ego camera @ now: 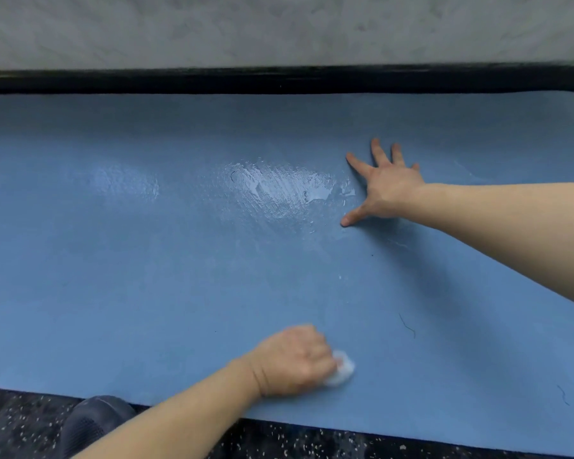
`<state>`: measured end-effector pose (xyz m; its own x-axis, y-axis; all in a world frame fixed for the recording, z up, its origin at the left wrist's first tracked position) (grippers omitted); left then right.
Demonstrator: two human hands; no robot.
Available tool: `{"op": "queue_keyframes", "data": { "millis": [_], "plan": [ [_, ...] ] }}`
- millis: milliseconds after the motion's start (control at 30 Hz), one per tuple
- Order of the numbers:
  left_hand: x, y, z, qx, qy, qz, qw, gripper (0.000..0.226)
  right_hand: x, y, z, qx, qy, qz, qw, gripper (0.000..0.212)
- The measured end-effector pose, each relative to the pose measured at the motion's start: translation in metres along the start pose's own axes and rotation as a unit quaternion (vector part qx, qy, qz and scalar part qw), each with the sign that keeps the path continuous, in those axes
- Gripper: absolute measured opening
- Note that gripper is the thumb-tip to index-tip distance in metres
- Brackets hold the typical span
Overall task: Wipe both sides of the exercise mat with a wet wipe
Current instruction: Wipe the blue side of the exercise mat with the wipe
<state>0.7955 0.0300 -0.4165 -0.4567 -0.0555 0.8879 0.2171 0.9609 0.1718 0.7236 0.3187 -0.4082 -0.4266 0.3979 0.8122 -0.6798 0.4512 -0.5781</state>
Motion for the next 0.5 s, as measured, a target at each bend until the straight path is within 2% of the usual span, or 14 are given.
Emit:
{"op": "queue_keyframes", "data": {
  "millis": [67,133,167,200,267,300,333,367,433,467,500],
  "plan": [
    [0.034,0.015,0.061,0.142,0.052,-0.111,0.982,0.021,-0.001,0.002,0.000,-0.001,0.000,0.002,1.000,0.151],
    [0.054,0.015,0.100,0.246,0.057,-0.165,0.953,0.025,0.000,0.002,0.001,0.000,0.001,0.003,1.000,0.151],
    [0.048,0.015,0.096,0.238,0.028,-0.164,0.957,0.025,0.000,0.002,0.001,-0.001,0.001,0.002,1.000,0.151],
    [0.035,0.021,0.078,0.179,-0.001,-0.126,0.976,0.020,-0.001,0.002,0.001,-0.001,0.001,0.003,1.000,0.151],
    [0.010,0.031,0.031,-0.011,-0.012,-0.015,1.000,0.007,-0.002,0.002,0.001,0.000,0.002,0.004,1.000,0.150],
    [0.006,0.036,0.030,-0.057,-0.006,0.019,0.998,0.005,-0.001,0.002,0.000,0.000,0.002,0.003,1.000,0.150],
    [0.012,0.045,0.047,-0.033,0.014,0.027,0.999,0.007,-0.001,0.002,0.000,0.001,0.003,0.003,1.000,0.150],
    [0.027,0.054,0.076,0.044,0.033,-0.006,0.998,0.013,-0.001,0.002,0.000,0.002,0.003,0.003,1.000,0.150],
    [0.064,0.058,0.140,0.210,0.067,-0.105,0.970,0.024,0.000,0.002,-0.001,0.005,-0.005,-0.004,1.000,0.150],
    [0.075,0.056,0.155,0.259,0.064,-0.128,0.955,0.025,0.002,0.001,-0.001,0.009,-0.013,-0.009,1.000,0.150],
    [0.076,0.058,0.154,0.275,0.052,-0.135,0.951,0.024,0.003,0.000,0.000,0.015,-0.023,-0.013,1.000,0.150]
  ]
}}
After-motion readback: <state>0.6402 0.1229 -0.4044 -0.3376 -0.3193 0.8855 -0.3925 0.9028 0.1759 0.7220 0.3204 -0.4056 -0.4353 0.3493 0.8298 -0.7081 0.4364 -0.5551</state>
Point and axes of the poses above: each hand's wrist, its own y-axis towards the middle knuckle, its own x-axis out of the back of the hand, z = x × y, the point moved 7 cm from there along y, towards the middle knuckle, and after that the axes turned 5 degrees about x, right-handed, at the moved point
